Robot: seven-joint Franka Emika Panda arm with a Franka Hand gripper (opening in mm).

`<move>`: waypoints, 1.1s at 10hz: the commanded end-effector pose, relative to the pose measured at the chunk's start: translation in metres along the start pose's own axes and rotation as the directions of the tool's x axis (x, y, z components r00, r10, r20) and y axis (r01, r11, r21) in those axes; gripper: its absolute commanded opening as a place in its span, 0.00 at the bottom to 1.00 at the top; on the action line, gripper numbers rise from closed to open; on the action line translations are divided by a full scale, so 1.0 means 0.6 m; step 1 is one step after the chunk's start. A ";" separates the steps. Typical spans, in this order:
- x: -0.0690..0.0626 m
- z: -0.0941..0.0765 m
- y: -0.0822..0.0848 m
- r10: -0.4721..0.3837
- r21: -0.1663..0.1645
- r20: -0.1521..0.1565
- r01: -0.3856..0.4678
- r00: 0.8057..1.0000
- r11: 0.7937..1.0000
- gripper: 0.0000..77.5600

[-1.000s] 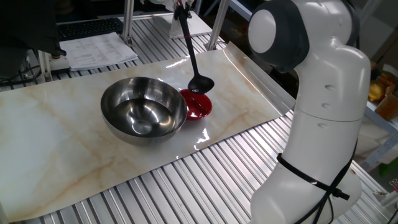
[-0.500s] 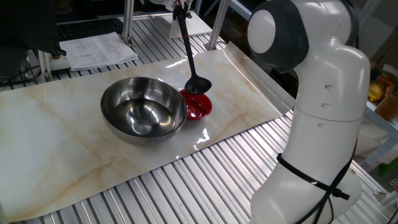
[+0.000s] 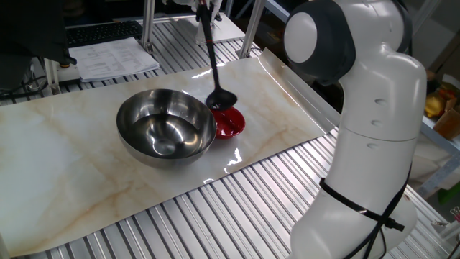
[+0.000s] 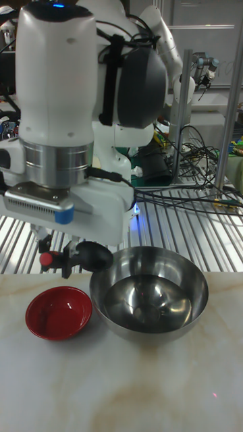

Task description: Scoop water with a large spoon from one bowl to another

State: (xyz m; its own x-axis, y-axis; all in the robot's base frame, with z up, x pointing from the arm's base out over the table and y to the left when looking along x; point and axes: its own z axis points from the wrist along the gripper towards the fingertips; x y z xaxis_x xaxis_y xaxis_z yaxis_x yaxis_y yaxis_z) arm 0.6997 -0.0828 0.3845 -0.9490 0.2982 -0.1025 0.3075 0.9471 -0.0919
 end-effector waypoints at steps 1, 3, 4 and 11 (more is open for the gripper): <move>0.006 -0.012 0.015 0.046 -0.013 -0.007 -0.046 0.999 0.999 0.01; 0.011 -0.013 0.029 0.074 -0.008 -0.005 -0.074 0.997 0.997 0.01; 0.014 -0.012 0.039 0.103 -0.003 -0.003 -0.103 0.995 0.995 0.01; 0.031 0.013 0.074 0.178 0.010 0.018 -0.178 0.984 0.984 0.01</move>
State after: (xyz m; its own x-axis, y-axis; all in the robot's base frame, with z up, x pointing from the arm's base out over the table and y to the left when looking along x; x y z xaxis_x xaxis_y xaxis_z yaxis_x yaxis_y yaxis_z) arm 0.6967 -0.0449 0.3745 -0.8974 0.4261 -0.1142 0.4362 0.8958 -0.0856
